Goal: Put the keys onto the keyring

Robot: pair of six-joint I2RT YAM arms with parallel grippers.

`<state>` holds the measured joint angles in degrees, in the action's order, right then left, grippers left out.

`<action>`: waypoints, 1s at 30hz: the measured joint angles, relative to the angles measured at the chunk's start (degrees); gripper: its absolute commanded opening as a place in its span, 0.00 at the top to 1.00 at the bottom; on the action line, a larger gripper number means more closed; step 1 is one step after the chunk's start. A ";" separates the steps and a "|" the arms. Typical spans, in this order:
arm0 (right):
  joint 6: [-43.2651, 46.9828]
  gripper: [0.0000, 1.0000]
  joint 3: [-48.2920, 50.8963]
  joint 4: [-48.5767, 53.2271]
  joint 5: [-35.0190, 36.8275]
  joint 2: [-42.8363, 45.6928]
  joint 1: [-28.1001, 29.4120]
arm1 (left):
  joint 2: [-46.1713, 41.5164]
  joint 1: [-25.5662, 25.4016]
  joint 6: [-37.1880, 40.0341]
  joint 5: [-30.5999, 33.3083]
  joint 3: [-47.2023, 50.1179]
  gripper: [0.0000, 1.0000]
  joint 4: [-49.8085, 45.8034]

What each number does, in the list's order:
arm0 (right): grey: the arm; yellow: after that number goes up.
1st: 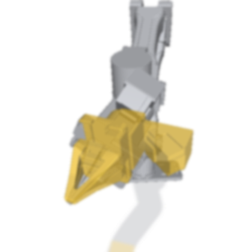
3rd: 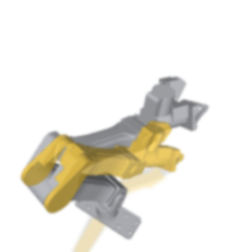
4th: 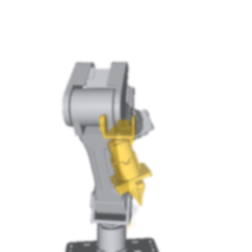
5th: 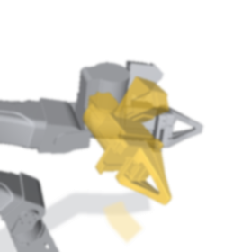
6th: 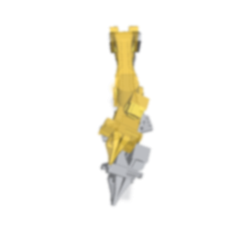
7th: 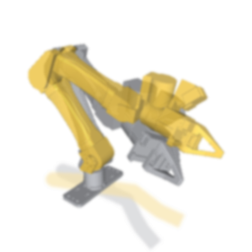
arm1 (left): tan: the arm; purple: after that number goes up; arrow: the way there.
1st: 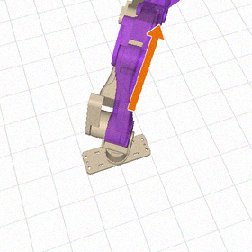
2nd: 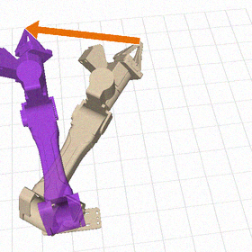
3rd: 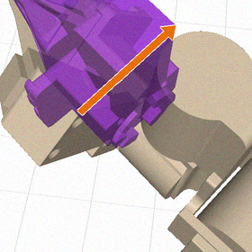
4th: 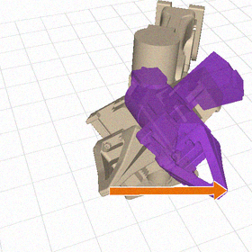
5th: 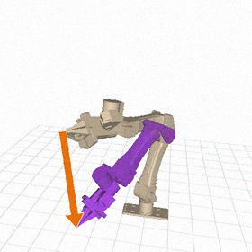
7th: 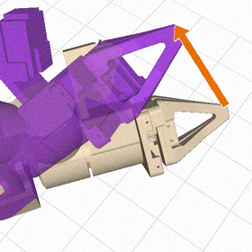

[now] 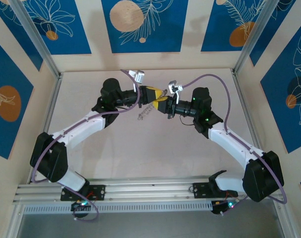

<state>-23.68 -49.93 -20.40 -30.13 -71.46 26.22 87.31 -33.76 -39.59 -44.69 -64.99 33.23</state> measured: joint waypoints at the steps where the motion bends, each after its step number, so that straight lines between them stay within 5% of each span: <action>1: -0.09 0.82 0.02 0.22 0.02 0.02 -0.07 | 0.00 0.00 -0.33 0.09 0.13 1.00 0.31; 4: -0.28 0.63 0.74 0.81 0.15 0.90 -0.52 | 0.00 -0.02 -0.90 0.42 0.24 1.00 1.22; 8: -0.37 0.55 3.72 1.29 0.20 4.42 -2.12 | 0.00 -0.22 -1.97 0.52 0.44 1.00 3.23; 19: -3.61 0.57 9.14 1.75 1.05 17.73 -8.74 | 0.04 -0.28 -5.18 0.92 1.22 1.00 8.87; 30: -14.10 0.63 5.70 -7.65 3.26 11.72 -10.40 | 0.52 -0.35 -8.94 3.06 3.78 1.00 15.28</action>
<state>-37.78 -44.23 -28.05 -26.87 -59.75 15.81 87.83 -34.11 -48.53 -41.63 -61.21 48.51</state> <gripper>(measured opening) 0.371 0.049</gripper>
